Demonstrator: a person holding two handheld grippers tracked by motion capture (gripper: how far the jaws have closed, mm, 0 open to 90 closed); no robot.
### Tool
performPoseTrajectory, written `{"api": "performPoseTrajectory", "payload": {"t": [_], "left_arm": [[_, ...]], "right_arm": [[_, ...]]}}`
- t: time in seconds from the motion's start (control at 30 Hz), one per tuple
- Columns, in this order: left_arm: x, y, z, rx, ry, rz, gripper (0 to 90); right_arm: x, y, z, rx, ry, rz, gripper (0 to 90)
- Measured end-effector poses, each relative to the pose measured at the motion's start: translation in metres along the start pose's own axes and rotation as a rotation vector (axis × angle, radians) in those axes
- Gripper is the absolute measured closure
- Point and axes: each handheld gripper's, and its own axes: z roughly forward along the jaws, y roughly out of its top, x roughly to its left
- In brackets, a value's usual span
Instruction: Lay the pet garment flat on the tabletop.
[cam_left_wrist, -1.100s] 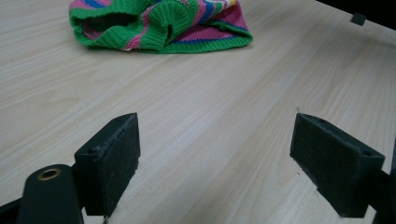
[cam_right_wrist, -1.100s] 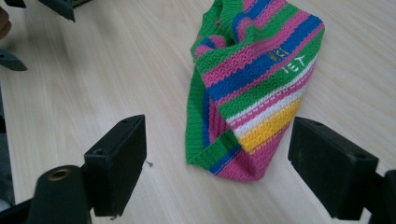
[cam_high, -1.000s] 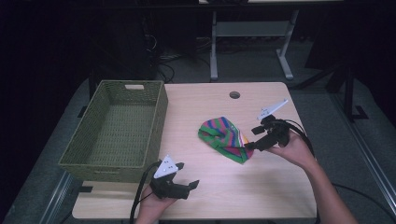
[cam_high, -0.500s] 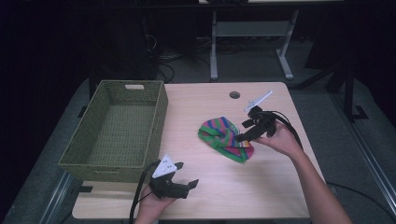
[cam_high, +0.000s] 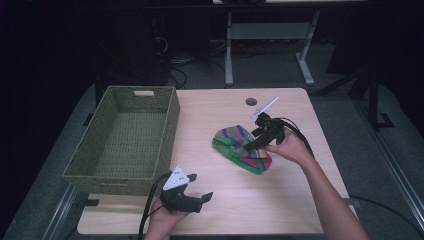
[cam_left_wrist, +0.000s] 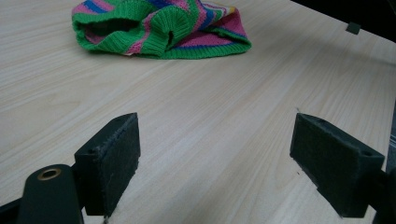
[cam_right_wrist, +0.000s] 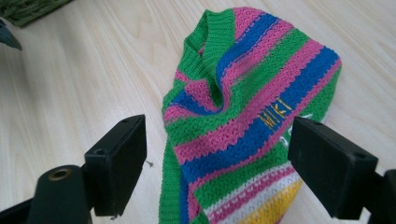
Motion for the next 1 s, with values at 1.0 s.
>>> {"api": "performPoseTrajectory", "payload": {"t": [1.0], "left_arm": [[-0.001, 0.001, -0.001, -0.005, 0.003, 0.007, 15.8]], "right_arm": [[-0.008, -0.006, 0.059, 0.135, -0.131, 0.015, 26.4]]}}
